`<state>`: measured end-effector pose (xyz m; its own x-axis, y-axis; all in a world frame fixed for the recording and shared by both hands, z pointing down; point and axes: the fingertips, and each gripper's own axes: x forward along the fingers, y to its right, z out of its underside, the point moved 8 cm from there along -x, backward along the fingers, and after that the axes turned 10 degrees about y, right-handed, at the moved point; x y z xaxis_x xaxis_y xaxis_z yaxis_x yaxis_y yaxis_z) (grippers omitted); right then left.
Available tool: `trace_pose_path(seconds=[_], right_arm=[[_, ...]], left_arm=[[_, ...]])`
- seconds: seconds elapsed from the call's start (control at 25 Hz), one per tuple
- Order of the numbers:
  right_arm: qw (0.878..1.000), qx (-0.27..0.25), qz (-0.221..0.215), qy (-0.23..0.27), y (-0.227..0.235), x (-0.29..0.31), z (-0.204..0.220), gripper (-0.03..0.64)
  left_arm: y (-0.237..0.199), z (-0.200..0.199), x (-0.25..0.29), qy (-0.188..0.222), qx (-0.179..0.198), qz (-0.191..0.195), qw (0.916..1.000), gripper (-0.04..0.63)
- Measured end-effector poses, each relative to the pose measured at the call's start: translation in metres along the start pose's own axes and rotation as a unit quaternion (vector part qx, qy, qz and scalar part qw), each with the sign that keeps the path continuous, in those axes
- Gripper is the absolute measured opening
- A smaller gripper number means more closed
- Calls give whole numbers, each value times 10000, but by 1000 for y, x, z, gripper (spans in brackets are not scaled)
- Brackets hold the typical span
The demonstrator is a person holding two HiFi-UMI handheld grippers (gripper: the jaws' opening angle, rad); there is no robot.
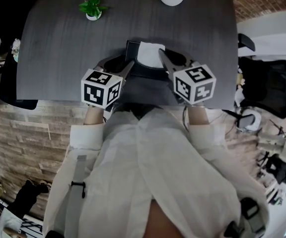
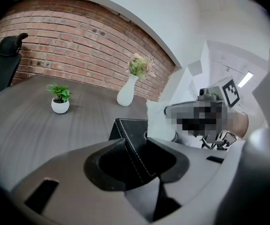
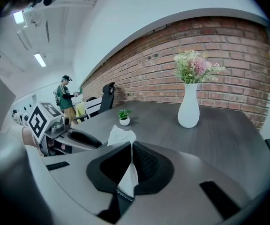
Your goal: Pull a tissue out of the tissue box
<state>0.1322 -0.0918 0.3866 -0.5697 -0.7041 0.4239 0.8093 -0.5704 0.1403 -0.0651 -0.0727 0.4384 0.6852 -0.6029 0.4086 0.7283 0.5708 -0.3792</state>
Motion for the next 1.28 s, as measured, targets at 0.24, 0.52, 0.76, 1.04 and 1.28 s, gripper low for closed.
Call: trace_pose_path(seconds=[0.24, 0.52, 0.76, 1.04, 1.28], right_arm=[[9999, 75, 63, 76, 0, -1, -3, 12], [9998, 17, 64, 182, 6, -2, -14, 12], [9997, 17, 53, 241, 5, 0, -16, 12], [9996, 13, 100, 267, 9, 2, -18, 12], [9992, 51, 120, 384, 10, 3, -24, 11]], left_arm=[[-1, 1, -1, 4, 23, -1, 10000, 137], [5, -1, 4, -27, 48, -14, 10000, 137], [4, 0, 2, 5, 21, -21, 10000, 137], [3, -1, 1, 5, 5, -27, 10000, 137], [4, 0, 1, 17, -17, -48, 10000, 137]])
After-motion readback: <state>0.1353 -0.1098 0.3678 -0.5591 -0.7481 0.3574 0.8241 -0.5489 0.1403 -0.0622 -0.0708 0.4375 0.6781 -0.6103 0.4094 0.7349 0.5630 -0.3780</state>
